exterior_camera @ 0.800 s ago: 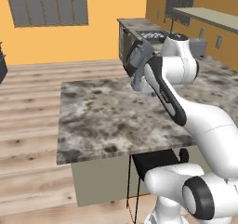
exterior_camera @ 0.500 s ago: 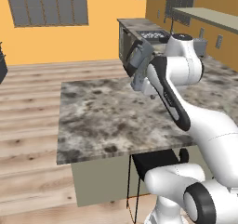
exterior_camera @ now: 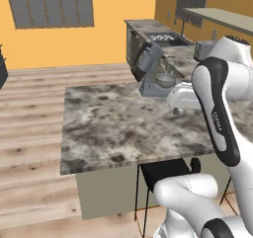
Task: Close the stand mixer head.
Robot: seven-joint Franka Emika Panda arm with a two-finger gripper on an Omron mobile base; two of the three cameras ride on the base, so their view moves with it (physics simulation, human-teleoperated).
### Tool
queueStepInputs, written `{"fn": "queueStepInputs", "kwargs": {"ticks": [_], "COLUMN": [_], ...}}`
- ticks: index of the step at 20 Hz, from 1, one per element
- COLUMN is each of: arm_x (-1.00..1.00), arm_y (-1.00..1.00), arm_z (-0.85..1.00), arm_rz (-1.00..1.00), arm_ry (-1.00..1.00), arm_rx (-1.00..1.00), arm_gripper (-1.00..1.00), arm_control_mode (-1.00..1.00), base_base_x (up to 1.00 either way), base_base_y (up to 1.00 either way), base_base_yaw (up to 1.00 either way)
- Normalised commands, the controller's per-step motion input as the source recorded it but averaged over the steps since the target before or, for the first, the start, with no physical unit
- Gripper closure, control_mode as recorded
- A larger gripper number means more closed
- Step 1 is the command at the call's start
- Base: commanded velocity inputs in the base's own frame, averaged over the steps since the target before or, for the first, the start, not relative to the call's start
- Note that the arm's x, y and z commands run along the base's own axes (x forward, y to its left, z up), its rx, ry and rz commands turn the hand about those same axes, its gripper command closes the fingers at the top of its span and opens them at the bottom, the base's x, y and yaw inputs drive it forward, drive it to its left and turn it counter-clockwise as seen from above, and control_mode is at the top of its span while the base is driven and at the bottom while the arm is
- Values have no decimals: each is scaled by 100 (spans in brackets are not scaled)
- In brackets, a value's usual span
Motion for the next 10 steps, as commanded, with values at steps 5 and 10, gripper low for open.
{"fn": "queueStepInputs", "kwargs": {"ticks": [5, 10], "arm_x": [-68, -10], "arm_y": [0, 0], "arm_z": [32, 4], "arm_rz": [0, 0], "arm_ry": [0, -1], "arm_rx": [0, -1], "arm_gripper": [-100, -100], "arm_control_mode": [-100, 100], "base_base_x": [0, 0], "base_base_y": [0, 0], "base_base_yaw": [0, 0]}}
